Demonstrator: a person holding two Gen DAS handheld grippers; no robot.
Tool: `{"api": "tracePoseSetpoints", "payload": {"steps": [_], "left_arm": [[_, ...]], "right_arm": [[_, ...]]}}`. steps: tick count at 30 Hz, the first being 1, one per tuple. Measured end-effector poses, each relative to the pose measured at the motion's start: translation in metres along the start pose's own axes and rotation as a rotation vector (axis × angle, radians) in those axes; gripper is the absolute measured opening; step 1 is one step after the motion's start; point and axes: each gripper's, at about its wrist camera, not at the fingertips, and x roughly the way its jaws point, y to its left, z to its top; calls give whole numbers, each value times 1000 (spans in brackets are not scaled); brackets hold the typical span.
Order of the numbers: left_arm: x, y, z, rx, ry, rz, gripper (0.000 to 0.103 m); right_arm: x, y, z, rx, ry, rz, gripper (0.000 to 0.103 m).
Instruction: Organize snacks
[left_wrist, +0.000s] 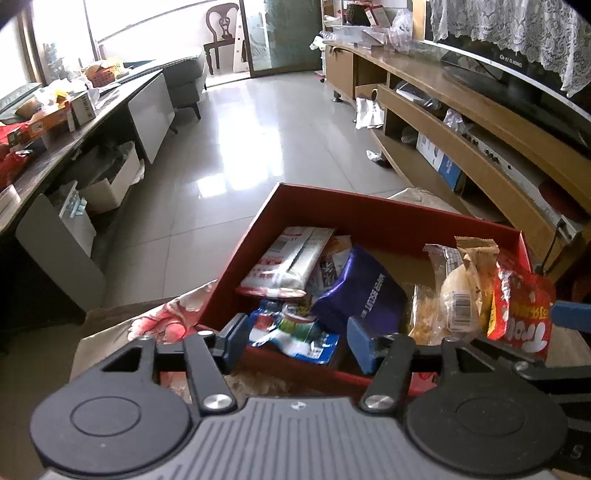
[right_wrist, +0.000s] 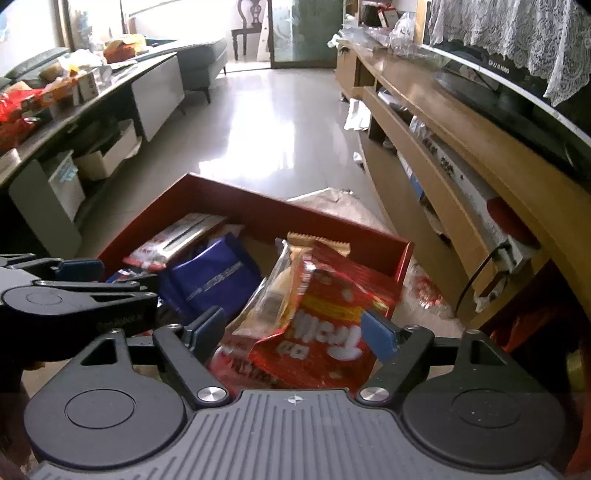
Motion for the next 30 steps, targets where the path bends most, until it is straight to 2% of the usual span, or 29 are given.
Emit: {"api": "tracePoseSetpoints", "payload": {"steps": [5,13,19,23,30], "left_arm": [[-11,7,-4,-21,-4,-11,65],[-30,6,-17,-21,-4,-31,67],[-47,2,-28,-17,-19,-42,72],[-56,1,-36,-15,-24,-48,78],[-69,5,-59,-28,-18,-50,80]], "right_arm": [[-9,0,-8,-1,5,7,85],[-35,-14,-12,67,-51,26,86],[-46,-16,-22,93,-69,24,87],[-52,-15,-30,102,-70,17,87],[-64,-6,-45,102,-75,-20,89]]}}
